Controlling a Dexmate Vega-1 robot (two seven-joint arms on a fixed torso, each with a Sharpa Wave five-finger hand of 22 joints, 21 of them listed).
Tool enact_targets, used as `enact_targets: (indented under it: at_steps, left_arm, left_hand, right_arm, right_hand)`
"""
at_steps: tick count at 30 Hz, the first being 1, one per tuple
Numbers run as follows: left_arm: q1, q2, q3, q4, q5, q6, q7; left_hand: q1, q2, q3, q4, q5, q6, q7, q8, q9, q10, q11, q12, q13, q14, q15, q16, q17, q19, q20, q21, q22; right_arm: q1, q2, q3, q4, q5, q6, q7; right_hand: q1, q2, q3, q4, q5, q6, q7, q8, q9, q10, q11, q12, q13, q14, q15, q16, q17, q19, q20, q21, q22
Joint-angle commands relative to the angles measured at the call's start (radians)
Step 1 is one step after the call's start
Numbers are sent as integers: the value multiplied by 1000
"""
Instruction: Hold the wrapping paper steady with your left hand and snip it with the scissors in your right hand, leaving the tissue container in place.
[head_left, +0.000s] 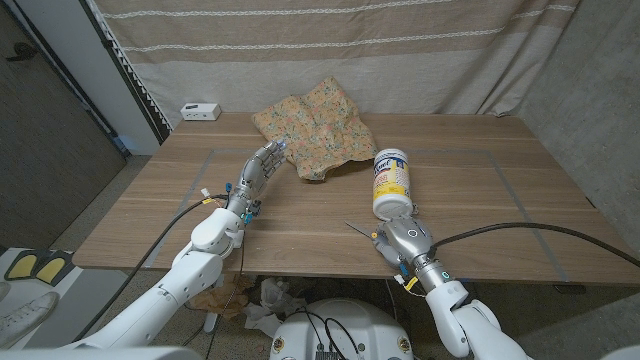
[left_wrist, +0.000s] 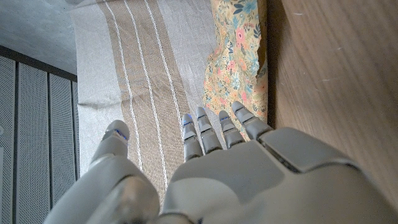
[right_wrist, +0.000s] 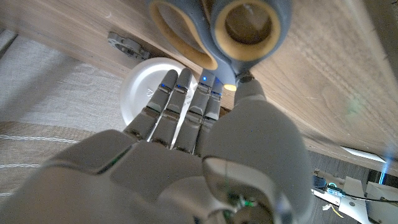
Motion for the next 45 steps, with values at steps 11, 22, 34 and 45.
enact_targets:
  at_steps: [11,22,34,45]
  left_arm:
    - [8,-10,0,17,-3,-23,-5]
    - [13,-8,-1,11,-2,-22,-3]
    - [16,-5,-2,4,-2,-18,0]
    - [11,-5,-1,3,-2,-13,-1]
  left_hand:
    - [-9,4,-5,-2,2,-3,8,3,4,2,4,7,2,-4,-69,4,4,-4,-59,6,5]
    - [-11,5,-6,-2,2,-3,9,3,4,3,9,7,2,-5,-69,4,4,-4,-59,6,5]
    - [-13,5,-8,-1,2,-3,10,3,4,3,6,7,2,-6,-69,4,4,-4,-59,6,5]
    - [-14,5,-9,-1,2,-4,7,3,4,4,8,7,2,-5,-68,4,4,-4,-59,6,5]
  right_arm:
    - [-33,-13,28,-24,21,21,-74]
    - [-47,-15,44,-25,45,41,-109]
    - [-54,-22,64,-30,96,74,-129]
    - [-73,-31,93,-46,156,110,-169]
  right_hand:
    - [105,49,51,-19,-4,26,-6,13,14,107,-77,24,14,38,-166,-8,-9,13,-36,21,7]
    - [119,46,59,-15,-12,33,-5,20,22,116,-74,32,19,54,-168,-14,-12,10,-37,29,9]
    - [127,46,66,-10,-21,33,0,23,29,113,-69,36,25,63,-167,-20,-13,1,-36,35,9]
    - [135,45,71,-8,-31,35,3,24,30,114,-66,41,31,69,-168,-24,-12,-5,-35,40,10]
